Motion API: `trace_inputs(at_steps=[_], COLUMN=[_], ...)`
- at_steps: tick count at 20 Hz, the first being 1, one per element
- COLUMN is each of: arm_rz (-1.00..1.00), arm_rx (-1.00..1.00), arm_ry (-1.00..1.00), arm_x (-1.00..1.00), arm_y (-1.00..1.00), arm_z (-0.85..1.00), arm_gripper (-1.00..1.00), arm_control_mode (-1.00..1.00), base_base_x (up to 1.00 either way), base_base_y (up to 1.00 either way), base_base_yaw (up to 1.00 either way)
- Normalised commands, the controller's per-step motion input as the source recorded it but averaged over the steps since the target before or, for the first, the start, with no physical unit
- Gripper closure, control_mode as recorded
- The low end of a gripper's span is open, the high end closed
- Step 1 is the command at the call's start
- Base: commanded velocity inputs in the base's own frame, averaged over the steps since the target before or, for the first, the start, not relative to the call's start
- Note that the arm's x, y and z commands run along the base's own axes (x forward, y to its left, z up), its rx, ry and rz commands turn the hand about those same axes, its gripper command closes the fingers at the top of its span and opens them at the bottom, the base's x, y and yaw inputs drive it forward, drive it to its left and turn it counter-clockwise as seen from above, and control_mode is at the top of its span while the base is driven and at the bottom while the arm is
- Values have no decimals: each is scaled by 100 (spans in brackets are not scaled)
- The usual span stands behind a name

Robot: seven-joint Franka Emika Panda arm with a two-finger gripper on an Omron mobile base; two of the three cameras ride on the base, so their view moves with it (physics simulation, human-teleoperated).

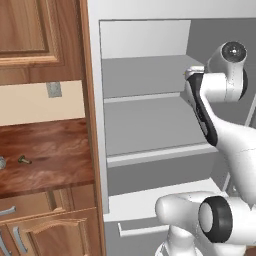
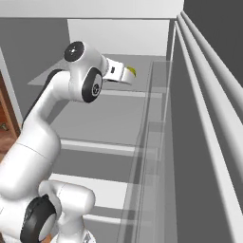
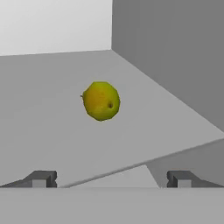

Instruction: Open the fridge, remove the pear, mushroom, and fish, and place them on any counter.

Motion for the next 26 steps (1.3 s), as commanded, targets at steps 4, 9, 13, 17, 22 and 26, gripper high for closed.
trace_inputs(at_steps=[4, 9, 13, 17, 22, 26], arm_rz=[0, 0, 0, 0, 0, 0], arm_rx=[0, 2, 2, 1, 1, 1], arm_ry=[2, 1, 0, 2, 2, 0], arm_x=[84, 56, 45, 49, 43, 9], arm_y=[-9, -21, -17, -1, 0, 0], arm_z=[0, 0, -11, -22, -18, -19], arm_gripper=[-100, -100, -100, -100, -100, -100], arm_control_mode=[-100, -100, -100, -100, -100, -100], base_base_x=[0, 0, 0, 0, 0, 0], base_base_y=[0, 0, 0, 0, 0, 0], base_base_yaw=[0, 0, 0, 0, 0, 0])
